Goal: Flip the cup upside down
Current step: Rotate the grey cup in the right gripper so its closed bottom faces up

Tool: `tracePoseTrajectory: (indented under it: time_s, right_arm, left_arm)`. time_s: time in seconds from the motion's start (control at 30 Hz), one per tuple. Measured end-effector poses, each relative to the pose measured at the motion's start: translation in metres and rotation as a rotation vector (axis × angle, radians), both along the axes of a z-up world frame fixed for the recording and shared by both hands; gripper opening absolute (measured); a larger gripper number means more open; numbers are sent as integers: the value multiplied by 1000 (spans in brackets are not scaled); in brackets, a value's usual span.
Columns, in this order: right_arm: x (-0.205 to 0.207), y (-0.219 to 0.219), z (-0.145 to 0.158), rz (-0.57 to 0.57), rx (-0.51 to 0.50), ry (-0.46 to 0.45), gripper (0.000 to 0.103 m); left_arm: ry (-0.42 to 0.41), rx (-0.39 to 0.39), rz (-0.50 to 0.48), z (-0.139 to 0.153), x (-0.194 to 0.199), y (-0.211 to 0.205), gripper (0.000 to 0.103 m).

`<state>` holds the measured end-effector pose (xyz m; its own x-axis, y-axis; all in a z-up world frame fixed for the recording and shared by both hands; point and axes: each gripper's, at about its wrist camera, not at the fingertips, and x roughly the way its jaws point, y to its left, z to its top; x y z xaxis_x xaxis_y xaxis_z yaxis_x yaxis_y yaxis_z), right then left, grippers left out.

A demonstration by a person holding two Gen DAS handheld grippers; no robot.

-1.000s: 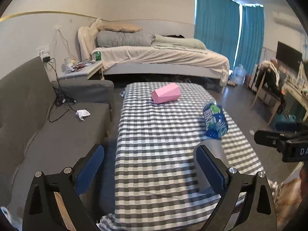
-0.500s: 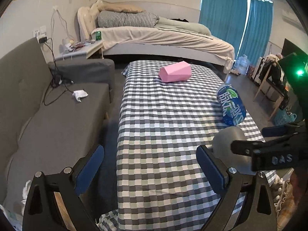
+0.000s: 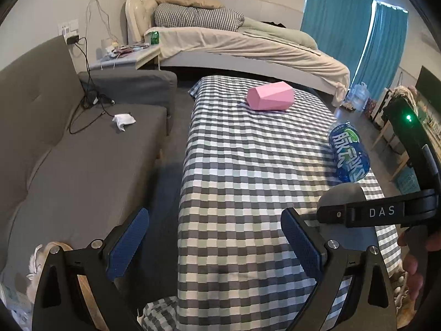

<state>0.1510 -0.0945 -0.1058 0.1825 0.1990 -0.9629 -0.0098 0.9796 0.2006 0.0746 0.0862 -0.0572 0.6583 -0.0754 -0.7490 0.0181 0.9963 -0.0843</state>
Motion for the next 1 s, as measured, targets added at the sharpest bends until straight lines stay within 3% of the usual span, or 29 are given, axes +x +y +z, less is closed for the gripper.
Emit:
tracePoseTrajectory:
  time_s: [0.17, 0.4, 0.53, 0.77, 1.0]
  right_arm:
    - [-3, -6, 14, -11, 11, -71, 75]
    - [-24, -19, 49, -19, -80, -429, 73]
    - [-39, -16, 43, 19, -139, -539, 73]
    - [-49, -11, 56, 84, -139, -609, 72]
    - [-54, -7, 32, 152, -122, -585, 71]
  left_arm:
    - [-17, -25, 21, 5, -1, 0, 99]
    - [-13, -12, 23, 1, -5, -6, 99]
    - [0, 13, 30, -6, -5, -9, 99]
    - [7, 0, 60, -15, -5, -10, 99]
    - [9, 3, 84, -22, 3, -16, 99]
